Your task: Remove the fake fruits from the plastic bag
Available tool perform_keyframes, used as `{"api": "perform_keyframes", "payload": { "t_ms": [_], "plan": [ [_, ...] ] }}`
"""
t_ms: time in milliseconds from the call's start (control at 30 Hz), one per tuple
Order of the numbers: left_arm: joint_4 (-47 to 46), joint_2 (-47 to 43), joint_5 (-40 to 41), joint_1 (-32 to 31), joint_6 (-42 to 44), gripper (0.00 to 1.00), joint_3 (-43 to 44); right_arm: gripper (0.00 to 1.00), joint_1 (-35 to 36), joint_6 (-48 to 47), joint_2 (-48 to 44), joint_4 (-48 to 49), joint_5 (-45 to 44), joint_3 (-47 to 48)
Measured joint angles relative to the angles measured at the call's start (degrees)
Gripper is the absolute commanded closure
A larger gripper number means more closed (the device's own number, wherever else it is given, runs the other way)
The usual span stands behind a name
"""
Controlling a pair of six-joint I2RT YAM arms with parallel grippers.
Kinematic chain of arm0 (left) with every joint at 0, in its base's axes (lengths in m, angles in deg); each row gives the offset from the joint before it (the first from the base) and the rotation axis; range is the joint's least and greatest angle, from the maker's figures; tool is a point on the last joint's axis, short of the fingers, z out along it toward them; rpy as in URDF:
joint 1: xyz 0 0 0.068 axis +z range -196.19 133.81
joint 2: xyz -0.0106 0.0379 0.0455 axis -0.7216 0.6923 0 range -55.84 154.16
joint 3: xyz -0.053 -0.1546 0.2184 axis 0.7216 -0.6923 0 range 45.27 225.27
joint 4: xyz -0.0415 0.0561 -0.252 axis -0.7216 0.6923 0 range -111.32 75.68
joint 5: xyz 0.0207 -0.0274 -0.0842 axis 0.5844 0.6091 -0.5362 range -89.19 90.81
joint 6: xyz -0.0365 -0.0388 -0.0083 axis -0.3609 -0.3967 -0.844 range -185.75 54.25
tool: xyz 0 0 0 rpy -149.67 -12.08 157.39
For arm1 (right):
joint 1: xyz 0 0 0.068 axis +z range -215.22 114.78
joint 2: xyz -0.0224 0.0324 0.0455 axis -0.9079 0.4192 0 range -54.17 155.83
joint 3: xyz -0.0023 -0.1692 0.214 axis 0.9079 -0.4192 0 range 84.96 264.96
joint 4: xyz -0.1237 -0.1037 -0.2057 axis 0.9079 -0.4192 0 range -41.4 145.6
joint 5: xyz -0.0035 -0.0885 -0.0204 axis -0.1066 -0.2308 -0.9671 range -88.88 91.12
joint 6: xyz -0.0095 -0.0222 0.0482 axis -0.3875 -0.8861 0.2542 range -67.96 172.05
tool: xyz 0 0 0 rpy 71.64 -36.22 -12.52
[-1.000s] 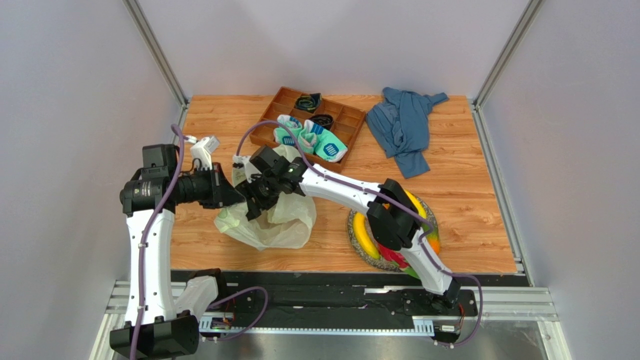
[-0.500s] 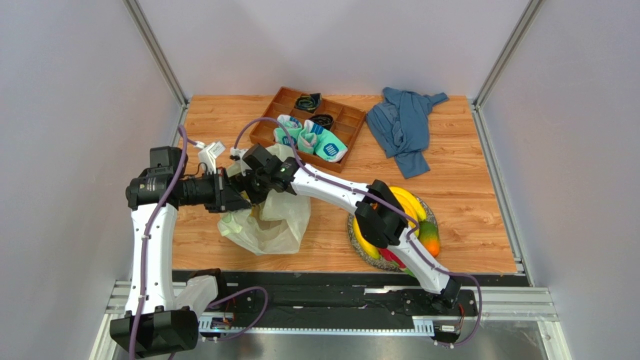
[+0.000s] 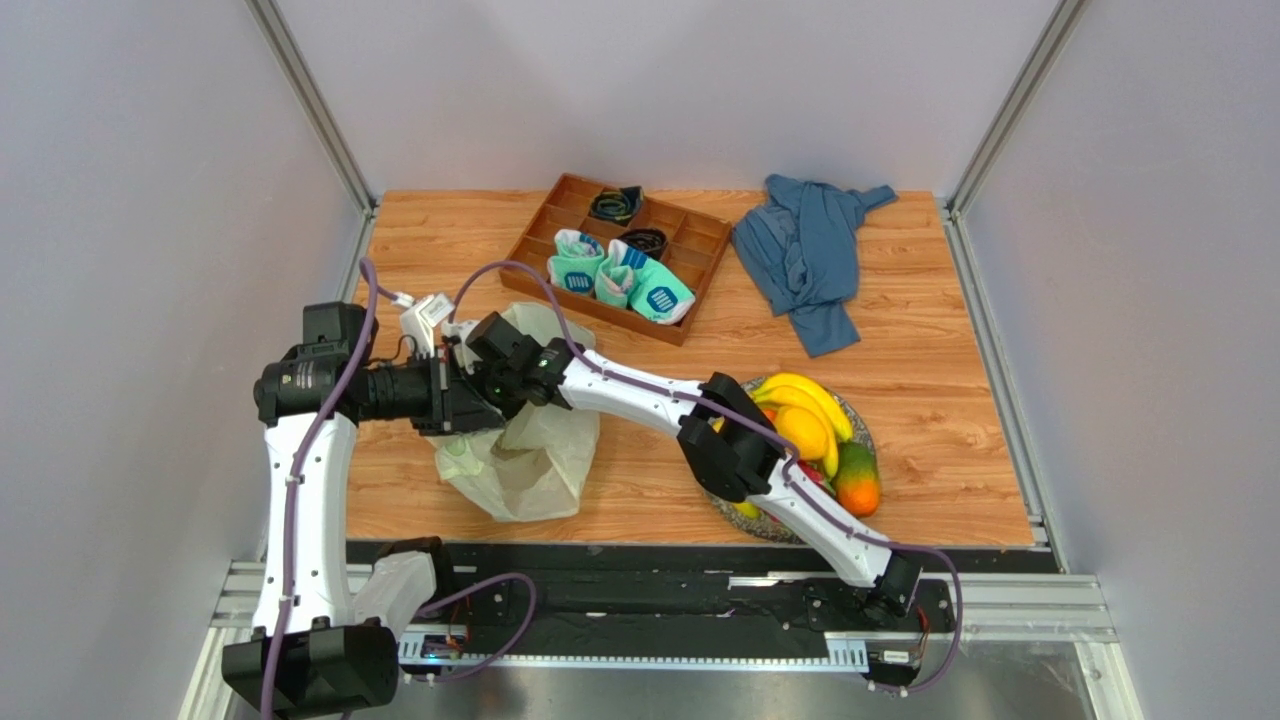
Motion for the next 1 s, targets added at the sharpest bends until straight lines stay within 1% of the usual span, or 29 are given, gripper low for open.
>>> {"api": "perform_keyframes", "payload": {
  "t_ms": [33,133,233,333,500,533,667,767,867,900,1000],
  "plan": [
    [-0.2,-0.3,0.0,0.0,-0.2,1.00,0.0,0.77,-0.1,-0.6,-0.2,0.5,0.6,-0.6],
    [-1.6,-0.9,0.2,0.0,-1.0,1.00,-0.3,0.82,-0.6,-2.1,-2.4,0.8,2.9,-5.0],
    [-3.4,-0.9,1.2,0.0,-1.8,1.00,-0.3,0.86,-1.4,-3.7,-6.5,0.0,5.0,-11.1],
    [-5.5,-1.0,2.6,0.0,-2.2,1.00,-0.4,0.89,-2.6,-5.3,-12.1,-1.2,6.3,-16.5],
    [-8.3,-2.4,5.2,0.0,-3.4,1.00,-1.3,0.91,-5.2,-9.4,-25.0,-3.3,6.9,-25.3],
    [-8.5,-2.6,5.6,0.0,-3.4,1.00,-1.3,0.92,-5.9,-10.6,-28.3,-3.5,6.2,-27.2],
    [-8.9,-3.0,5.9,0.0,-3.8,1.00,-0.4,0.94,-8.7,-13.9,-35.2,-3.8,2.4,-31.4],
    [-9.4,-2.5,5.2,0.0,-4.6,1.00,3.0,0.95,-12.0,-16.9,-37.6,-3.7,-1.3,-32.6],
    [-11.0,-1.4,3.3,0.0,-5.2,1.00,8.1,0.99,-15.6,-20.2,-38.7,-3.7,-4.6,-33.4],
    [-11.3,-1.1,2.9,0.0,-5.3,1.00,9.0,1.00,-16.4,-21.2,-39.2,-3.8,-5.4,-33.7],
    [-12.5,-0.9,1.1,0.0,-5.7,1.00,10.4,1.00,-18.6,-25.0,-41.7,-4.1,-8.8,-34.6]
  ]
}}
